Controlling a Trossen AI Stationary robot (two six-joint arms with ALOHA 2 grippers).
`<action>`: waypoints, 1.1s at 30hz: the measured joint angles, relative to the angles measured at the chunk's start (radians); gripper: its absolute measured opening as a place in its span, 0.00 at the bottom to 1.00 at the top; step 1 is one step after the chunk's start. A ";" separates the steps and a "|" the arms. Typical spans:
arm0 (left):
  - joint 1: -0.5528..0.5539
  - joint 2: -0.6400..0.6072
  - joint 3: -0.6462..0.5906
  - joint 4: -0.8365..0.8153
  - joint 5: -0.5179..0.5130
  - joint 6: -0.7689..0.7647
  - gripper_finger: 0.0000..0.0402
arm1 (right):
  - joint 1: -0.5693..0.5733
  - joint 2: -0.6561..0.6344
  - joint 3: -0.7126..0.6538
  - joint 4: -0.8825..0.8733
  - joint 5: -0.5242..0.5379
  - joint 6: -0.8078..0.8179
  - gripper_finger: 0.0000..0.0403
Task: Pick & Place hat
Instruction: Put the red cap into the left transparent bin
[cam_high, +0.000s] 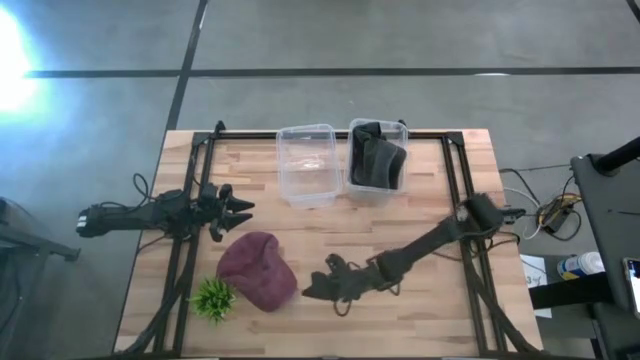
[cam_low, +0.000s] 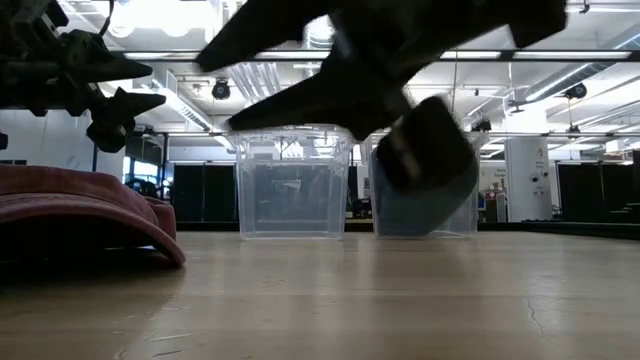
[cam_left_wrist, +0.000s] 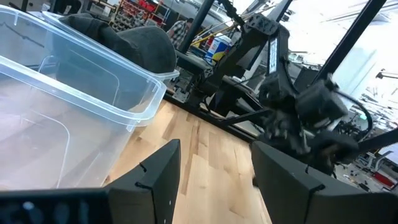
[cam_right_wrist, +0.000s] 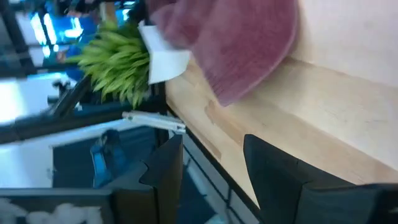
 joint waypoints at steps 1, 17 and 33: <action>0.001 0.000 0.000 0.000 0.000 0.000 0.48 | 0.000 0.030 0.026 0.002 0.000 0.027 0.41; 0.000 0.000 0.000 0.016 0.015 -0.648 0.48 | -0.018 0.365 0.435 -0.113 0.142 0.221 0.41; -0.021 0.064 0.005 0.030 0.494 -0.664 0.48 | -0.058 0.351 0.578 -0.509 0.132 0.159 0.41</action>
